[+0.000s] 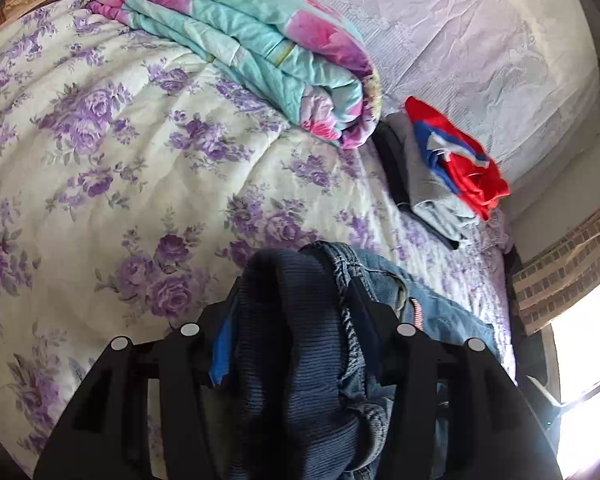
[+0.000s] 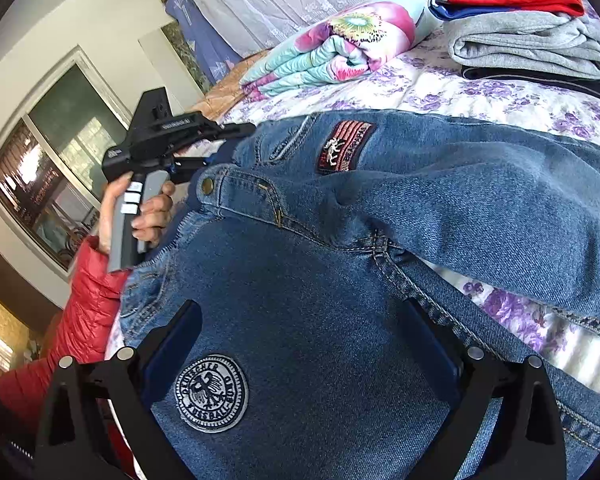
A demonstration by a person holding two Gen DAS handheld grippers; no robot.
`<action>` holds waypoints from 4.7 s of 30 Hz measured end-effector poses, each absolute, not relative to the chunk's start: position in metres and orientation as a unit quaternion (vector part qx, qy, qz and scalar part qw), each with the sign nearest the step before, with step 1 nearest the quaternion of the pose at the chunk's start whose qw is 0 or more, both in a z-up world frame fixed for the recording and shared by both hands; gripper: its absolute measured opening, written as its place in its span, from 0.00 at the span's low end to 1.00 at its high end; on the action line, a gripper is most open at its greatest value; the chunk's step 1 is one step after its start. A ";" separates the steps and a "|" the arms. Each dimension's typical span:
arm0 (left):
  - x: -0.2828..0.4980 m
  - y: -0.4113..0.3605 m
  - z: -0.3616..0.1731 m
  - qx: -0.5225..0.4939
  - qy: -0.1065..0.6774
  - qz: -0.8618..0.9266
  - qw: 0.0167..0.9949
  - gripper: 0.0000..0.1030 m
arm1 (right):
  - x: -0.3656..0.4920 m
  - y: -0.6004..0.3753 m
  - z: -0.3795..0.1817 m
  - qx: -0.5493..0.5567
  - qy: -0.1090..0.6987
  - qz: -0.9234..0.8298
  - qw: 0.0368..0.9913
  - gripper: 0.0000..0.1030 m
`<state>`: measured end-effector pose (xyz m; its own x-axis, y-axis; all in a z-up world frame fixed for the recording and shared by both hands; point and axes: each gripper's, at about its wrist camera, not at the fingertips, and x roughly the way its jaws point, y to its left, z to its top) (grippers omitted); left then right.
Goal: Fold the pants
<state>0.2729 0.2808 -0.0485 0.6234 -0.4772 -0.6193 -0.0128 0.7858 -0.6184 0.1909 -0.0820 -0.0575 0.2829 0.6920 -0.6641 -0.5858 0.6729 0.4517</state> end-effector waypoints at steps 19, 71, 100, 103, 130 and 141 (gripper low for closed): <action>0.274 0.280 -0.054 -0.298 0.416 -0.144 0.847 0.66 | 0.322 -0.160 -0.007 -0.101 0.437 0.344 0.825 0.96; 0.080 0.252 -0.016 -0.385 0.374 -0.109 0.837 0.67 | 0.043 -0.155 -0.053 -0.275 0.313 0.325 0.849 0.08; 0.079 0.054 0.015 -0.146 0.382 -0.265 0.873 0.82 | 0.036 -0.154 -0.054 -0.280 0.310 0.320 0.850 0.14; 0.102 0.024 -0.028 -0.152 0.444 -0.266 0.842 0.82 | 0.026 -0.192 -0.038 -0.192 0.321 0.376 0.847 0.47; 0.083 0.005 -0.053 -0.076 0.362 -0.300 0.879 0.95 | 0.272 -0.295 -0.045 0.059 0.524 -0.028 0.849 0.27; 0.083 0.003 -0.053 -0.071 0.363 -0.298 0.880 0.95 | 0.098 -0.409 0.025 0.240 0.341 0.034 0.908 0.11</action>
